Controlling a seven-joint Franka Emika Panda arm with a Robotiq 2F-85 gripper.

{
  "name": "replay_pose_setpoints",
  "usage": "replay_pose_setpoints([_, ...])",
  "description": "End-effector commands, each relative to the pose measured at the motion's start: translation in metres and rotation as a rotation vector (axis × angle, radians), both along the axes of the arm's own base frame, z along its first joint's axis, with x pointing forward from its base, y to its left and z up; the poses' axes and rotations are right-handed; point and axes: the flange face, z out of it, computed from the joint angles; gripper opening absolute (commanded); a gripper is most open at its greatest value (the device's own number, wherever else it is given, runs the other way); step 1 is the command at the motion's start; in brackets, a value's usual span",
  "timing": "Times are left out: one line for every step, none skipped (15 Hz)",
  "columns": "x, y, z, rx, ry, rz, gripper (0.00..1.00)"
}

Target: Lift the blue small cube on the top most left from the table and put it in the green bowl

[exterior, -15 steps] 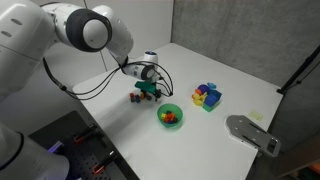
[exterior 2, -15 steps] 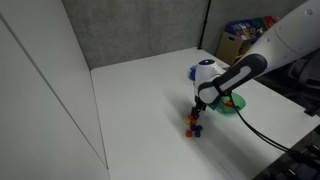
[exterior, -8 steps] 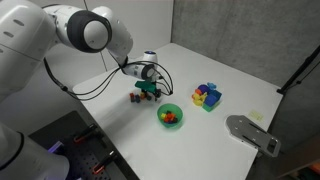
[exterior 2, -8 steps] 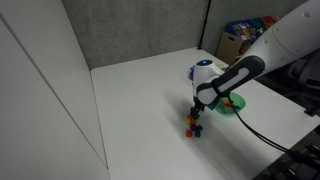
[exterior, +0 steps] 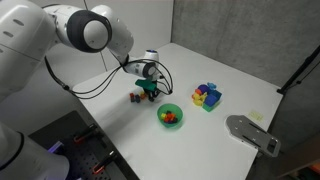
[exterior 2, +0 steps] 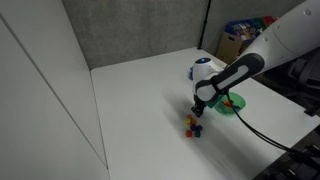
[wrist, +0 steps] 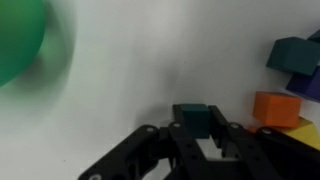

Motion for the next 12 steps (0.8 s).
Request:
replay_pose_setpoints([0.008,-0.004,0.014,-0.016,0.002,-0.058,0.10])
replay_pose_setpoints([0.011,-0.006,0.019,-0.016,-0.003,-0.068,0.10])
replay_pose_setpoints([0.015,-0.008,0.025,-0.014,-0.007,-0.079,0.10])
replay_pose_setpoints([0.019,-0.012,0.033,-0.014,-0.009,-0.089,0.10])
replay_pose_setpoints([0.022,-0.015,0.040,-0.015,-0.010,-0.099,0.10])
replay_pose_setpoints([0.026,-0.020,0.049,-0.016,-0.002,-0.111,0.10])
replay_pose_setpoints([0.028,-0.025,0.059,-0.021,0.009,-0.118,0.10])
replay_pose_setpoints([0.030,-0.029,0.066,-0.027,0.020,-0.126,0.10])
replay_pose_setpoints([0.031,-0.036,0.076,-0.030,0.036,-0.137,0.10])
replay_pose_setpoints([0.031,-0.044,0.087,-0.029,0.058,-0.150,0.10])
replay_pose_setpoints([0.032,-0.051,0.095,-0.030,0.076,-0.164,0.10])
replay_pose_setpoints([0.032,-0.059,0.105,-0.032,0.093,-0.178,0.10])
